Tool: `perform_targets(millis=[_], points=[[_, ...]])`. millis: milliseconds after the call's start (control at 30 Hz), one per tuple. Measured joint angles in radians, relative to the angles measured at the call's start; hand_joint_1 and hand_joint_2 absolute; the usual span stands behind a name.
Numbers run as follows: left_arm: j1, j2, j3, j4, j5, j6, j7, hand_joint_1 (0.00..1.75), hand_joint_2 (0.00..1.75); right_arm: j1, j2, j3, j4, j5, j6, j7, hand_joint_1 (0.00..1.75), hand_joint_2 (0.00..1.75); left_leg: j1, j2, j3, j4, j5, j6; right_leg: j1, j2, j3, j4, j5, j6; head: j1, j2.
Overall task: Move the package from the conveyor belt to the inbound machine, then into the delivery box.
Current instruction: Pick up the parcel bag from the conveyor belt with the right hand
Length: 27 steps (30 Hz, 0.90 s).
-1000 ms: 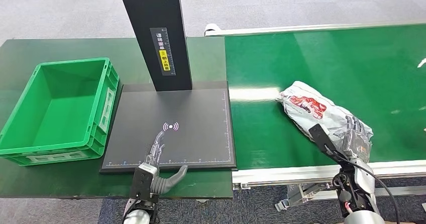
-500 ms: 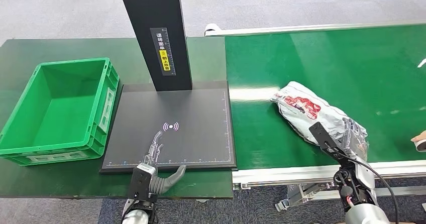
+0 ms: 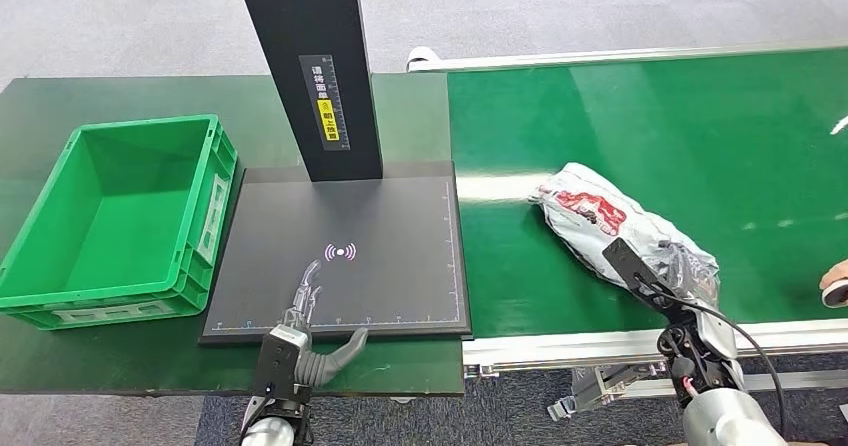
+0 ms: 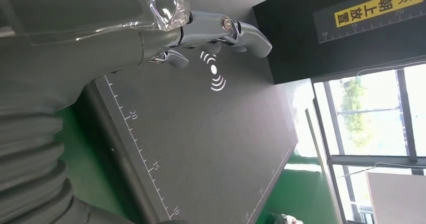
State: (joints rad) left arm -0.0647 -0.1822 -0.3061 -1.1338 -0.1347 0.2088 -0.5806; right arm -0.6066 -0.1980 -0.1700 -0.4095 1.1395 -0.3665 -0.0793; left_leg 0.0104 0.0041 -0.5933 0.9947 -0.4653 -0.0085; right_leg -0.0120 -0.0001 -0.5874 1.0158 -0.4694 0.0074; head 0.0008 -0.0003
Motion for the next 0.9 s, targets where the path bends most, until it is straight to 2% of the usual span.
perform_targets(millis=[800,900], points=[[0.015,0.009,-0.014,-0.017,0.0,0.003,0.001,0.0,1.75,-0.026,0.008,0.003,0.03,-0.005,-0.015,-0.021,1.75,1.75,0.0,0.0,0.0,0.0,0.0,0.0,0.0,0.0,0.0,0.0,0.0,0.0,0.0,0.0],[0.016,0.009,-0.013,-0.02,-0.001,0.007,0.002,0.0,1.75,-0.025,0.009,0.0,0.03,-0.046,-0.017,-0.065,1.75,1.75,0.0,0.0,0.0,0.0,0.0,0.0,0.0,0.0,0.0,0.0,0.0,0.0,0.0,0.0]])
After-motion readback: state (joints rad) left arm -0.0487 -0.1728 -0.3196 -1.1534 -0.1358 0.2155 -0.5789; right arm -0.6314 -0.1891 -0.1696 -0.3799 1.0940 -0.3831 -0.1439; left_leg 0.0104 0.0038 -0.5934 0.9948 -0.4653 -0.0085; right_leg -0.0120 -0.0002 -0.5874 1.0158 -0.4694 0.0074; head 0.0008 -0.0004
